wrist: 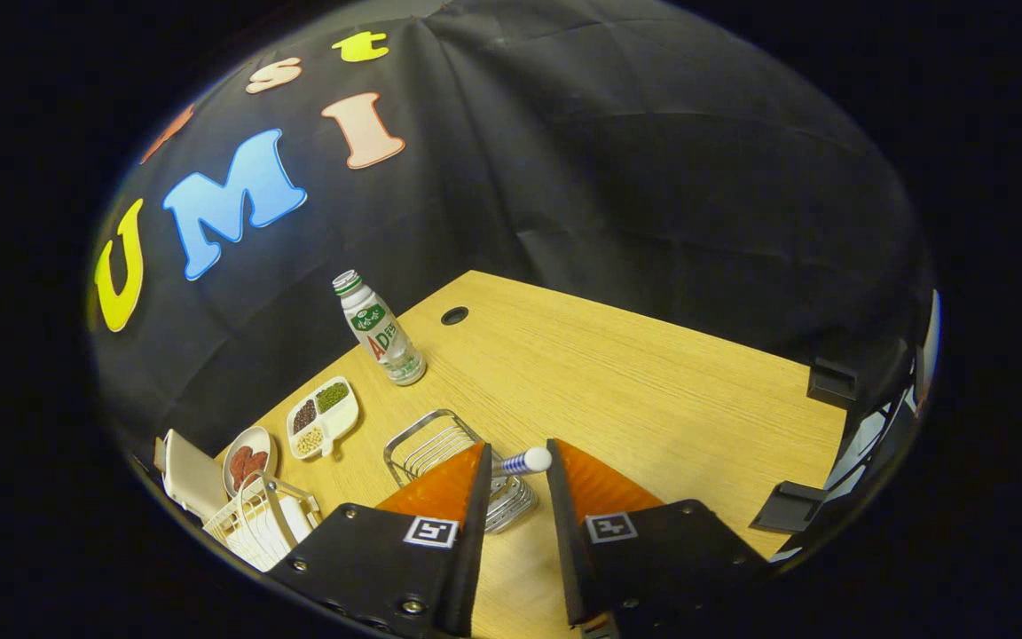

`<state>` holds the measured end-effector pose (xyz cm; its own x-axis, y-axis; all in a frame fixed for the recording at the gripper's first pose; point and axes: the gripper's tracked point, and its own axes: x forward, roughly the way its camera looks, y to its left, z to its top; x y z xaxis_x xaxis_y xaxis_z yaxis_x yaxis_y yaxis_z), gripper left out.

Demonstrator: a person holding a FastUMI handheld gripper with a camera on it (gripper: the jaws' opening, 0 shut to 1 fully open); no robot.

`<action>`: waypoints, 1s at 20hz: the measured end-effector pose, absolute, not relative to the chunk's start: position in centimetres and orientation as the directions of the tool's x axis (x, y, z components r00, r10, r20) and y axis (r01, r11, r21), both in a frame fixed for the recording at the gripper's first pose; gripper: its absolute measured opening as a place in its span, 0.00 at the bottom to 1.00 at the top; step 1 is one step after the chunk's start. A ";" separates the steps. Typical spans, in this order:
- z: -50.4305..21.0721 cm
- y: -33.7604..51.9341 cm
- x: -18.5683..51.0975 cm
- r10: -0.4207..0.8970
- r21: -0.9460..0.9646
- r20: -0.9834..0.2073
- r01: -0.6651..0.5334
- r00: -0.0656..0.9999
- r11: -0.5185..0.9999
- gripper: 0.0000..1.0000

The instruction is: Take the plate from the dish rack, then take the spoon from the basket and place it into the plate.

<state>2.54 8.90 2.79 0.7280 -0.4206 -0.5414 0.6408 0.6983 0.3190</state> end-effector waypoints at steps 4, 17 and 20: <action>2.9 8.4 3.6 -0.393 0.372 -0.521 0.616 0.757 0.694 0.31; 7.4 10.6 7.1 -0.359 0.291 -0.461 0.520 0.812 0.803 0.11; 9.7 10.6 7.2 -0.389 0.174 -0.423 0.495 0.818 0.852 0.11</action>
<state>7.19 10.57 9.67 0.8184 -0.3887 -0.4232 0.4945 0.8515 0.1742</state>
